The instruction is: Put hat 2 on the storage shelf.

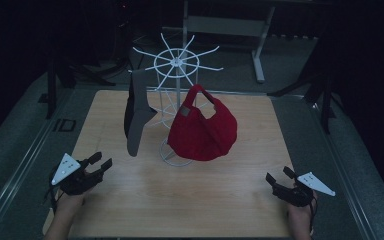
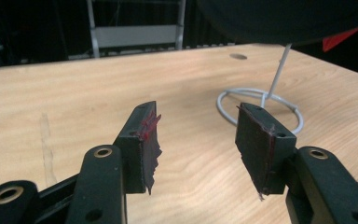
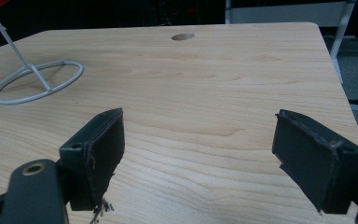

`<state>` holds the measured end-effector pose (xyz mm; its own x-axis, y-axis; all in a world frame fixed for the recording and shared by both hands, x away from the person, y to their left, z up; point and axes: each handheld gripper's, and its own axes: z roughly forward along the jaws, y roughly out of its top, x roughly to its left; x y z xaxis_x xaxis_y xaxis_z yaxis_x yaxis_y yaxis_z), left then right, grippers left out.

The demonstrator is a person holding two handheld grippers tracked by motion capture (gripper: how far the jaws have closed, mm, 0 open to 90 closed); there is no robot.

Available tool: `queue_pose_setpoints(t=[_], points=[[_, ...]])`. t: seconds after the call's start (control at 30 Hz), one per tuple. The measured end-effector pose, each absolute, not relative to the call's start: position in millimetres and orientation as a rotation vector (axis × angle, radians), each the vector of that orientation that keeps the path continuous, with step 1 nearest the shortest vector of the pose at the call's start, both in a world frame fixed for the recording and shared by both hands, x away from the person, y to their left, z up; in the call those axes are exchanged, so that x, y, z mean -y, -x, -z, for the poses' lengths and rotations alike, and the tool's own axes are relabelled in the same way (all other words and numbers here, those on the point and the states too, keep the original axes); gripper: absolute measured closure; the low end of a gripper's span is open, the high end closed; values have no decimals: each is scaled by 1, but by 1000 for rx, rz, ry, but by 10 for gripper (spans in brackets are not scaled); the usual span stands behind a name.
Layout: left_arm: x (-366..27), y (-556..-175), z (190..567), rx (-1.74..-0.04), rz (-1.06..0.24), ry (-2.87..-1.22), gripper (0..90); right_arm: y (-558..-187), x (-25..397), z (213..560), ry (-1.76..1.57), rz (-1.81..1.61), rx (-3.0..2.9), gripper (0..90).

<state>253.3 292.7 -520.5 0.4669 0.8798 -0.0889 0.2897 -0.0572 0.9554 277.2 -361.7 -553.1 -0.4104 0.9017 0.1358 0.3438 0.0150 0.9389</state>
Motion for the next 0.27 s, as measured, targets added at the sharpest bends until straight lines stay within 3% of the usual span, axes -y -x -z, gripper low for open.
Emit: queue_pose_setpoints(t=[0.27], points=[[-293,-250,526,-1038,-658,-1595,495,-277,361,553,-1270,-1395,-1780,167]])
